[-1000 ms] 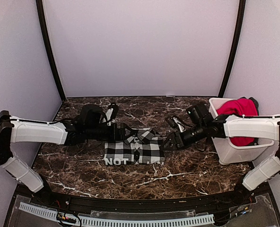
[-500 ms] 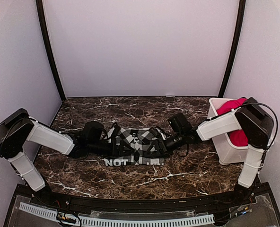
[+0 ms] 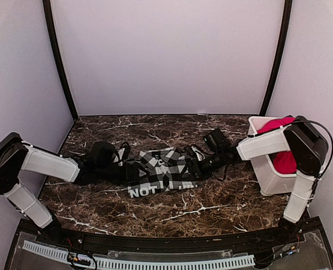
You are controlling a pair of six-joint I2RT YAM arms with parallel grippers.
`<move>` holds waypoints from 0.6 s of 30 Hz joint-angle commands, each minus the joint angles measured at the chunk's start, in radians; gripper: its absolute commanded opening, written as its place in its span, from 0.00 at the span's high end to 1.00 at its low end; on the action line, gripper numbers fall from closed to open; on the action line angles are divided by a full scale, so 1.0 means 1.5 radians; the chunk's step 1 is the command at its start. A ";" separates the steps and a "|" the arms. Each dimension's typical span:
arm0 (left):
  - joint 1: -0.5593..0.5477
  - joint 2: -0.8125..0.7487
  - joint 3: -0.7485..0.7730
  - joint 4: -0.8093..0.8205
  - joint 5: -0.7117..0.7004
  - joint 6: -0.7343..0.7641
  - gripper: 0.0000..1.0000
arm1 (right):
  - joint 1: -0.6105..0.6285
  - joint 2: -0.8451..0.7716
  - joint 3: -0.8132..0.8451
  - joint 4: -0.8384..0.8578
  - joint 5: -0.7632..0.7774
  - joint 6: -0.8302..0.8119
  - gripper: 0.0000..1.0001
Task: Fold and stack the mixed laundry pile
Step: Adjust the square-folded shirt at the center of the board, then move the square-folded shirt to the corner of the board.
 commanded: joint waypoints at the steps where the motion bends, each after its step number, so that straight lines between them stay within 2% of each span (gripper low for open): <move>1: 0.007 -0.112 0.053 -0.220 -0.131 0.049 0.01 | 0.029 -0.077 0.090 -0.179 0.206 -0.059 0.36; 5: 0.026 -0.180 0.086 -0.307 -0.191 0.040 0.01 | 0.116 -0.067 0.185 -0.268 0.323 -0.086 0.34; 10: 0.041 -0.238 0.104 -0.377 -0.233 0.032 0.01 | 0.194 0.023 0.291 -0.351 0.451 -0.114 0.34; 14: 0.049 -0.271 0.098 -0.394 -0.254 0.022 0.01 | 0.228 0.114 0.386 -0.423 0.540 -0.113 0.32; 18: 0.055 -0.294 0.088 -0.396 -0.259 0.019 0.01 | 0.235 0.189 0.448 -0.440 0.564 -0.093 0.28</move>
